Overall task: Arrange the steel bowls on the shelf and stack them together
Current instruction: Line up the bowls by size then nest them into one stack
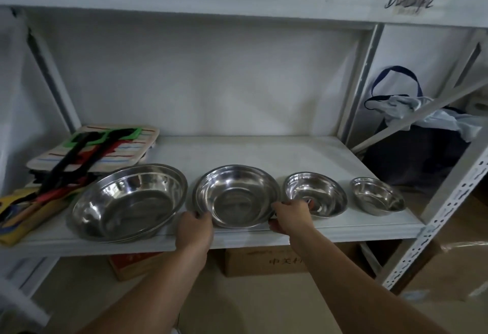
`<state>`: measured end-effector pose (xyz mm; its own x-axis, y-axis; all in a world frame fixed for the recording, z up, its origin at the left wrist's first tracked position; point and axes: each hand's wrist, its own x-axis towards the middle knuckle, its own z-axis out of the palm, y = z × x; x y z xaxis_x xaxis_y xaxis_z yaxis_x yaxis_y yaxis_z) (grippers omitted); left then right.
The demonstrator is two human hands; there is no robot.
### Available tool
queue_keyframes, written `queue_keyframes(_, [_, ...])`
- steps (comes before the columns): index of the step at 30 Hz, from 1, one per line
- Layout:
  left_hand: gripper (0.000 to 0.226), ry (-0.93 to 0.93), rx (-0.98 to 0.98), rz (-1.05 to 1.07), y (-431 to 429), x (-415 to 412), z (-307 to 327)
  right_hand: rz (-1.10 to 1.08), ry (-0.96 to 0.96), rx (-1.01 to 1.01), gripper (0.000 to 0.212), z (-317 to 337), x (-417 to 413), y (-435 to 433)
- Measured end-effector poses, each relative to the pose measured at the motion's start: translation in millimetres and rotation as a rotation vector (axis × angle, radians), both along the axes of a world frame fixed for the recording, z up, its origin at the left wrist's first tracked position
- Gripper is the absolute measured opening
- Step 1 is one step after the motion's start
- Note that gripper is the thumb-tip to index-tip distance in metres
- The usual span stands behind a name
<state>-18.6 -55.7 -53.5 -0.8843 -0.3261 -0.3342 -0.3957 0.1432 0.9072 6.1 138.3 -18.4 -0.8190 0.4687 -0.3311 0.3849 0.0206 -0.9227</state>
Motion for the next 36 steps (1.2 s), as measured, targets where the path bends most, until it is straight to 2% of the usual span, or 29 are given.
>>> queue_keyframes(3, [0.024, 0.026, 0.043, -0.020, 3, 4, 13, -0.005, 0.010, 0.029, 0.012, -1, -1, -1])
queue_keyframes(8, [0.028, 0.071, 0.050, -0.058, 16, 0, 29, -0.055, 0.044, 0.088, 0.011, 12, 4, 5])
queue_keyframes(11, [0.021, 0.164, 0.088, -0.098, 29, -6, 66, -0.115, 0.118, 0.117, 0.012, 36, 4, 18])
queue_keyframes(14, [0.012, 0.232, 0.065, -0.075, 11, -17, 103, -0.069, 0.212, 0.108, 0.013, 66, -4, 6])
queue_keyframes(18, [0.016, 0.301, -0.044, 0.071, -65, -22, 131, 0.063, 0.263, 0.125, 0.012, 85, -27, -64])
queue_keyframes(20, [0.009, 0.258, -0.217, 0.098, -104, -19, 127, 0.133, 0.219, 0.143, 0.014, 80, -38, -99])
queue_keyframes(23, [0.029, 0.123, -0.434, 0.063, -151, -14, 106, 0.235, 0.126, 0.225, 0.021, 62, -47, -139])
queue_keyframes(26, [0.037, 0.056, -0.564, 0.038, -175, -9, 81, 0.336, 0.072, 0.372, 0.020, 43, -48, -160])
queue_keyframes(32, [0.040, 0.109, -0.668, -0.016, -183, -10, 53, 0.385, 0.053, 0.681, 0.026, 28, -52, -172])
queue_keyframes(36, [0.039, 0.065, -0.708, -0.051, -176, -8, 45, 0.411, 0.025, 0.857, 0.015, 28, -53, -176])
